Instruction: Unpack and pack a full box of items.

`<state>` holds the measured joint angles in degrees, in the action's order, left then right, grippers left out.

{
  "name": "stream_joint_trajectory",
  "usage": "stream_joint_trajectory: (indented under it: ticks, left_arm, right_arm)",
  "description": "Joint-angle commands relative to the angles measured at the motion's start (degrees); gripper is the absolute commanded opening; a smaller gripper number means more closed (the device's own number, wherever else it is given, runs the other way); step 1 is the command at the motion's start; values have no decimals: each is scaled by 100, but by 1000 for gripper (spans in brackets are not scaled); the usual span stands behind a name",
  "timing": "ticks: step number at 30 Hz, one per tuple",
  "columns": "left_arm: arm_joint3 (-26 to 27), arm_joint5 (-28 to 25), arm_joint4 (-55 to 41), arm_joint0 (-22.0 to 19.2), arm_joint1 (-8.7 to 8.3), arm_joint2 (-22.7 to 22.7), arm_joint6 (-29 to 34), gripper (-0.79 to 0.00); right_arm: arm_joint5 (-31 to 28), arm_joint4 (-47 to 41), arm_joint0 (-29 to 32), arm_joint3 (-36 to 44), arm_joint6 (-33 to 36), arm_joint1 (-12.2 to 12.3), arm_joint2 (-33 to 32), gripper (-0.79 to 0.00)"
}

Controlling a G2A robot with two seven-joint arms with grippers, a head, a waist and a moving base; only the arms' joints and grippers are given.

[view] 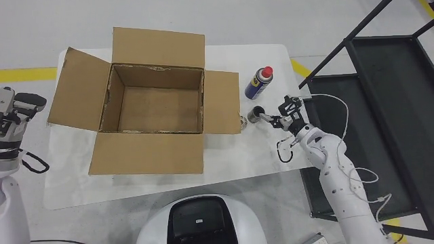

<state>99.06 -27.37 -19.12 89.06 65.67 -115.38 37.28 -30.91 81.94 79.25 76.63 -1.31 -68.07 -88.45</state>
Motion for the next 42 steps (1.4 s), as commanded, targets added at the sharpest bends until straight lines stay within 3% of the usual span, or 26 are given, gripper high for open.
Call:
stream_joint_trajectory:
  ticks: [1,14,22,33,42]
  left_arm:
    - [0,0,0,0,0,0,0,0]
    - [0,0,0,0,0,0,0,0]
    - [0,0,0,0,0,0,0,0]
    - [0,0,0,0,0,0,0,0]
    - [0,0,0,0,0,0,0,0]
  right_arm:
    - [26,180,-233,-221,129,2,96,0]
    - [256,103,-1774,-2115,343,-117,715,0]
    - [-763,-426,-1989,-2557,129,-61,628,0]
    - [-2346,-1512,-1571,-1969,256,192,-40,0]
    - [-1331,-1704,-1888,-1972,561,46,570,0]
